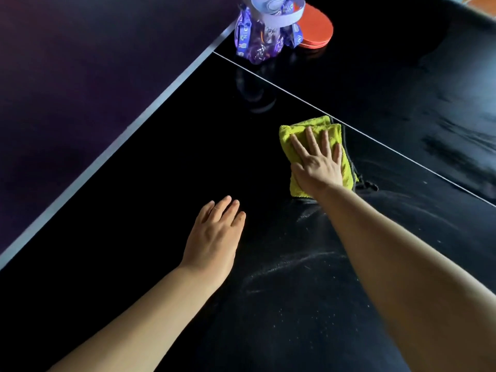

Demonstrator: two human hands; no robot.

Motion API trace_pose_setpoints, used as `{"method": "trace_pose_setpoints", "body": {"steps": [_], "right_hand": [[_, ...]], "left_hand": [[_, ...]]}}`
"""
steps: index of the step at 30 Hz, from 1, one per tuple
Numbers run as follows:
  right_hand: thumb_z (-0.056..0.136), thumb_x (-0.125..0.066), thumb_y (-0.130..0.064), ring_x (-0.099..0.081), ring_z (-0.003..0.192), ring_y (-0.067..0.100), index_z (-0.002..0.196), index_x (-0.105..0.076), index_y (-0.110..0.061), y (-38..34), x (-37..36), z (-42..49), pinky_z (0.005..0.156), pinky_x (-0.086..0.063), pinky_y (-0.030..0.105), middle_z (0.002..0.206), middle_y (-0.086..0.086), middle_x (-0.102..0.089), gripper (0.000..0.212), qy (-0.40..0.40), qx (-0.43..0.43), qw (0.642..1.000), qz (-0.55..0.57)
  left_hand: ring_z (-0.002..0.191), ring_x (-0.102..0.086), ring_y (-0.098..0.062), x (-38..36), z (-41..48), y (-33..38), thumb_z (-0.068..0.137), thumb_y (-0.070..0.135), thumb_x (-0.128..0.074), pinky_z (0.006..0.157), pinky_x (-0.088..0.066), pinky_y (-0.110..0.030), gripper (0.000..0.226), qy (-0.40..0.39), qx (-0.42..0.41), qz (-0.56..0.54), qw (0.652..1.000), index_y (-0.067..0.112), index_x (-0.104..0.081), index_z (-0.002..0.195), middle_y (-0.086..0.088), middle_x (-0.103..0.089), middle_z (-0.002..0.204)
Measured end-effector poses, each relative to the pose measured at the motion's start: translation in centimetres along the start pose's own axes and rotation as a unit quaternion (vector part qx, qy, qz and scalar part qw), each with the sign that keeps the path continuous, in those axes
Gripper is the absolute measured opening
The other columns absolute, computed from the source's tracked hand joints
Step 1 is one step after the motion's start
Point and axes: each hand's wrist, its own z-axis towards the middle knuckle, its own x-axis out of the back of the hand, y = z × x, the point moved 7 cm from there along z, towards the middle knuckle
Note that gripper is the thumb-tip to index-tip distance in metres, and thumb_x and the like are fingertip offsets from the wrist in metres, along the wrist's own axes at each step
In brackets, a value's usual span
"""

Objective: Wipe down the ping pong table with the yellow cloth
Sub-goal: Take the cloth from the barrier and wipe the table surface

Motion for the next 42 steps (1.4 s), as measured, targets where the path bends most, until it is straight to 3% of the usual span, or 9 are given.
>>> {"method": "trace_pose_setpoints", "body": {"steps": [8, 22, 27, 33, 37, 42], "right_hand": [[0.080, -0.010, -0.053, 0.022, 0.147, 0.028, 0.152, 0.002, -0.046, -6.6, -3.7, -11.0, 0.117, 0.014, 0.053, 0.162, -0.004, 0.015, 0.074, -0.007, 0.066, 0.997, -0.032], [0.086, -0.009, -0.052, 0.024, 0.146, 0.032, 0.151, 0.007, -0.046, -22.6, -9.6, -31.3, 0.116, 0.014, 0.057, 0.161, -0.001, 0.018, 0.067, -0.028, 0.157, 0.986, -0.045], [0.087, -0.020, -0.047, 0.013, 0.148, 0.033, 0.153, -0.012, -0.043, -27.6, -10.9, -37.4, 0.116, 0.008, 0.058, 0.163, 0.000, 0.003, 0.066, -0.011, 0.201, 0.979, -0.024], [0.093, -0.020, -0.048, 0.011, 0.149, 0.032, 0.153, -0.016, -0.041, -30.0, -12.6, -42.7, 0.117, 0.002, 0.059, 0.163, -0.001, -0.003, 0.060, -0.014, 0.237, 0.971, -0.027], [0.092, -0.026, -0.043, 0.011, 0.149, 0.031, 0.154, -0.011, -0.039, -29.0, -13.1, -44.3, 0.118, 0.001, 0.057, 0.163, -0.002, -0.004, 0.064, -0.022, 0.259, 0.965, -0.031], [0.092, -0.033, -0.044, -0.001, 0.150, 0.031, 0.154, -0.012, -0.034, -25.6, -12.7, -45.4, 0.117, -0.006, 0.056, 0.162, -0.002, -0.013, 0.066, -0.013, 0.262, 0.965, -0.019]], "left_hand": [[0.127, -0.047, -0.028, 0.2, -6.0, -0.5, 0.059, 0.010, -0.085, 0.106, -0.036, -0.043, 0.066, 0.008, 0.001, -0.003, 1.000, 0.009, -0.063, 0.120, -0.011, -0.058, 0.130], [0.127, -0.046, -0.026, 0.2, -25.4, -8.6, 0.066, 0.004, -0.077, 0.103, -0.039, -0.040, 0.065, -0.001, 0.052, -0.035, 0.998, 0.009, -0.057, 0.128, -0.009, -0.054, 0.135], [0.135, -0.036, -0.023, 0.2, -31.8, -9.7, 0.077, 0.004, -0.069, 0.108, -0.032, -0.037, 0.064, -0.021, 0.059, -0.043, 0.997, 0.011, -0.047, 0.137, -0.008, -0.043, 0.144], [0.145, -0.002, -0.015, -0.7, -36.3, -8.7, 0.093, 0.002, -0.042, 0.115, -0.003, -0.027, 0.065, -0.084, 0.037, -0.058, 0.994, 0.015, -0.014, 0.150, 0.001, -0.007, 0.158], [0.145, 0.003, -0.014, -1.5, -37.6, -7.3, 0.094, 0.000, -0.037, 0.115, 0.002, -0.028, 0.067, -0.142, 0.026, -0.069, 0.987, 0.015, -0.004, 0.151, 0.000, 0.000, 0.159], [0.145, 0.009, -0.015, -1.7, -36.0, -4.6, 0.090, -0.005, -0.034, 0.117, 0.009, -0.035, 0.070, -0.159, -0.007, -0.078, 0.984, 0.017, -0.008, 0.151, 0.002, -0.006, 0.158]]}}
